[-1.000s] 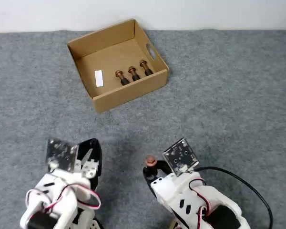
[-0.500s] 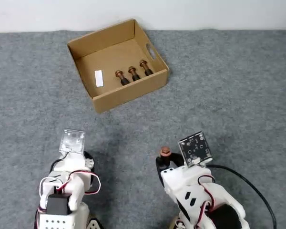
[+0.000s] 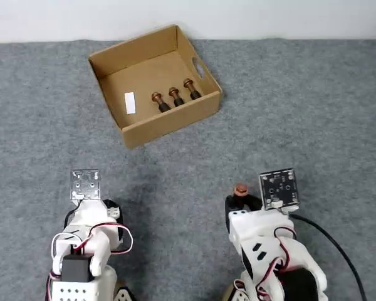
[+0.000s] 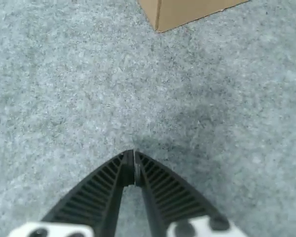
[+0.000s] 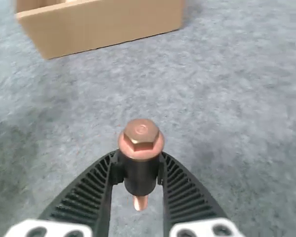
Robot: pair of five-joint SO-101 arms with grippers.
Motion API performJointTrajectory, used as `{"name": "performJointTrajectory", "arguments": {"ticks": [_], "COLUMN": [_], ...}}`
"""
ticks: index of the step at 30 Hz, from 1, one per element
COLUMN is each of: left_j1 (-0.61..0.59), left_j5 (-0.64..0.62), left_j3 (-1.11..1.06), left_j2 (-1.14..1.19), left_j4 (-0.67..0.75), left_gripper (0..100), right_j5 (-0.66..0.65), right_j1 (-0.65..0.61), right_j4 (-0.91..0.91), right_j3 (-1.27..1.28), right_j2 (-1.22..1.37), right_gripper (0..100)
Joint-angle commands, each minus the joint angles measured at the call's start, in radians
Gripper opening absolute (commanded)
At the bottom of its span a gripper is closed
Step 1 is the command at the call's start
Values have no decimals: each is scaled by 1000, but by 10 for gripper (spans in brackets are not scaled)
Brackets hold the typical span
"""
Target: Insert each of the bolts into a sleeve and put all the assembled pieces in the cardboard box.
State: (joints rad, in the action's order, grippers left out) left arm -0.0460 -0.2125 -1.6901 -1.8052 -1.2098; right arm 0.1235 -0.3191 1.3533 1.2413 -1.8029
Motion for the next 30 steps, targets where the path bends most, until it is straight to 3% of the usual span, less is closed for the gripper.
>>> {"name": "performJointTrajectory", "arguments": {"ticks": [1,8,17,22,30], "left_j1": [-8,-8,-8,-8,-9], "left_j5": [-11,-14,-17,-17,-17], "left_j3": [7,7,7,7,7], "left_j2": [-5,-5,-5,-5,-5], "left_j4": [17,17,17,17,17], "left_gripper": [5,5,5,5,5], "right_j5": [55,63,60,-60,-245], "right_j1": [13,12,-38,-65,-130], "right_j4": [-107,-423,-676,-774,-779], "right_j3": [-52,-229,-876,-1266,-1772], "right_j2": [10,415,1311,1759,2344], "right_gripper": [9,8,9,9,19]}}
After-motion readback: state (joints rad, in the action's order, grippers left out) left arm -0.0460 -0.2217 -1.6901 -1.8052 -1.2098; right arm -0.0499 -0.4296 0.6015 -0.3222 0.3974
